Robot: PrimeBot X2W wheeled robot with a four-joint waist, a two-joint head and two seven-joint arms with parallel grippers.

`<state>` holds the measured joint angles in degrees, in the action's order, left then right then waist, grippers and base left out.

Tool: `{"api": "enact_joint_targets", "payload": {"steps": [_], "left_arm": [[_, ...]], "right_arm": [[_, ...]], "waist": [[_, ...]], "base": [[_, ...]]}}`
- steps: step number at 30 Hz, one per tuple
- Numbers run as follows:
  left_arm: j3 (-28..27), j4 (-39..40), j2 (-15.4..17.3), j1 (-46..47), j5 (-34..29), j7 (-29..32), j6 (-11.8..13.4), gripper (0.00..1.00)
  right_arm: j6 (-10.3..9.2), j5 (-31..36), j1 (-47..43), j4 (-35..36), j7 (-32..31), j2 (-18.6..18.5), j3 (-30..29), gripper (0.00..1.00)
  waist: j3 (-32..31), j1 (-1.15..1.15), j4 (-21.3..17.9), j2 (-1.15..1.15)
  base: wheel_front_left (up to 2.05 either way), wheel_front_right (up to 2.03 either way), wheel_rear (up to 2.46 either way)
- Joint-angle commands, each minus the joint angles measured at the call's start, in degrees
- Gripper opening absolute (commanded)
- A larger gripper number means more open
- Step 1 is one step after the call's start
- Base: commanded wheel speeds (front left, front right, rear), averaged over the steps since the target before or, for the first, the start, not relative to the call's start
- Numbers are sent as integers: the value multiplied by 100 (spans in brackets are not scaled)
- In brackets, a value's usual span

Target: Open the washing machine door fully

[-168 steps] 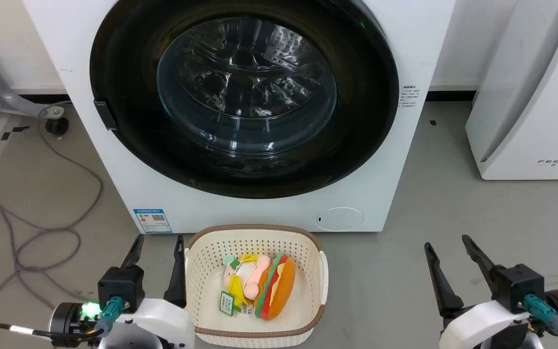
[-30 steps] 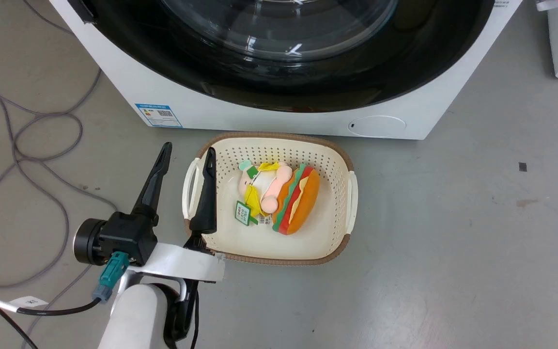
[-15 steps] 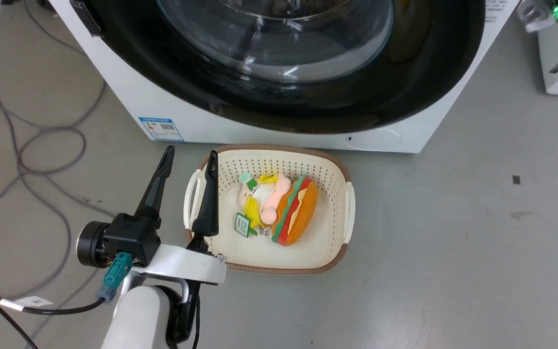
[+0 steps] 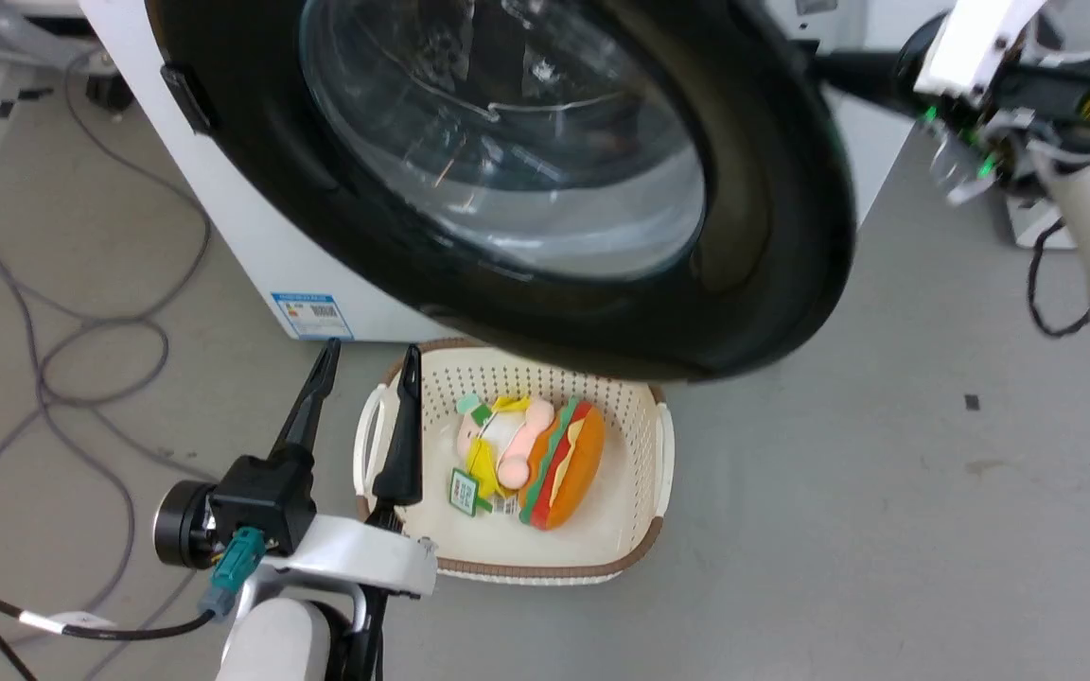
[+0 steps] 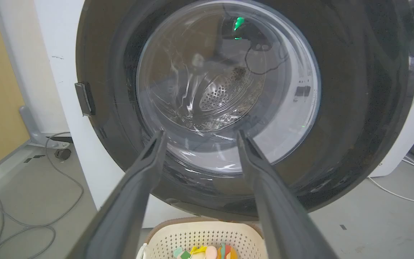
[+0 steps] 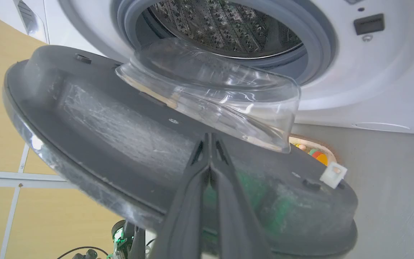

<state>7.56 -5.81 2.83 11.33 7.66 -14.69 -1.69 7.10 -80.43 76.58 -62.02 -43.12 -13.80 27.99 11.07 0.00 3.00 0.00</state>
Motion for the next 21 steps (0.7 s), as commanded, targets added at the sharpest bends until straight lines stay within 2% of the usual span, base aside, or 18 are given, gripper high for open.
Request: {"api": "enact_joint_targets", "payload": {"steps": [1,21], "left_arm": [[-24,-21,5,-90,-33,-30,4,100],[-217,-253,5,-837,-296,-30,-93,100]], "right_arm": [[39,-67,-197,87,-80,66,22,0],[39,-612,-1998,1972,-1323,107,102,0]], "waist": [[-114,0,-31,0],[-977,0,-150,0]], "base": [[0,0,0],[0,0,0]]}}
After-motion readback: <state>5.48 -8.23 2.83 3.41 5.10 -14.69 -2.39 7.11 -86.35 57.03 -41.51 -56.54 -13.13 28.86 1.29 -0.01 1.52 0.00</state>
